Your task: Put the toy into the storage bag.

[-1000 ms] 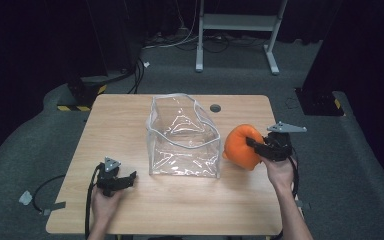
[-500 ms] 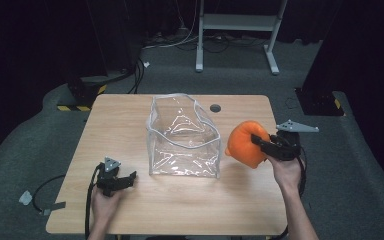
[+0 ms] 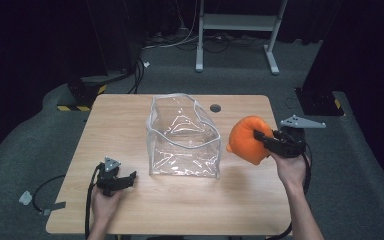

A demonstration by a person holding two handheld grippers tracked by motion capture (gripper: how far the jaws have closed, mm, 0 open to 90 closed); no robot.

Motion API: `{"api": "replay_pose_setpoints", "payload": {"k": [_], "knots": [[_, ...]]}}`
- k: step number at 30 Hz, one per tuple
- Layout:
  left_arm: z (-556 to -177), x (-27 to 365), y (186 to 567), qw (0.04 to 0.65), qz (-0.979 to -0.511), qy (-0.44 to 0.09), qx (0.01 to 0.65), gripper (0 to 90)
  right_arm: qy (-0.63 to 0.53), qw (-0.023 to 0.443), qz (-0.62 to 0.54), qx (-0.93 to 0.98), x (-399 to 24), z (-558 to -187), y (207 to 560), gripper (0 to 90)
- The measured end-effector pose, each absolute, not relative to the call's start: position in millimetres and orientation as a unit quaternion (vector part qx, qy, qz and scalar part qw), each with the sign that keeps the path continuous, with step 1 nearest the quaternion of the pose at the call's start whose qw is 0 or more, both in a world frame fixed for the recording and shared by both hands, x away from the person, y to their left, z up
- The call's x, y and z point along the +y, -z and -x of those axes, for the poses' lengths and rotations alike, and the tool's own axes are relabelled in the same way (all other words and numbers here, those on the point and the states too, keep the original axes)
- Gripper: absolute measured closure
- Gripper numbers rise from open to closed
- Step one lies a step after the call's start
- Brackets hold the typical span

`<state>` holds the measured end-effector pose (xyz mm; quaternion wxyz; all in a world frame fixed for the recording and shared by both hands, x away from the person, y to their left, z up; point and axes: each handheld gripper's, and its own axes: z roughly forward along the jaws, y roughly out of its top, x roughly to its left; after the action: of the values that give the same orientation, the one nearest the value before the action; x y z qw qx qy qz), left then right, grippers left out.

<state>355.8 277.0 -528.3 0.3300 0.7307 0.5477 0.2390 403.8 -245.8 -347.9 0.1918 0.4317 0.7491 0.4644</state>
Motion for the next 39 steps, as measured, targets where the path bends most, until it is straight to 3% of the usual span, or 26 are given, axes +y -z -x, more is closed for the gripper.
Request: {"api": "replay_pose_setpoints", "payload": {"k": [39], "knots": [[-355.7,277.0,528.3,0.33,-0.731,-0.239,0.548,20.8,-0.484,0.196,-0.408,0.749,-239.2,-398.3,307.1,64.9]]}}
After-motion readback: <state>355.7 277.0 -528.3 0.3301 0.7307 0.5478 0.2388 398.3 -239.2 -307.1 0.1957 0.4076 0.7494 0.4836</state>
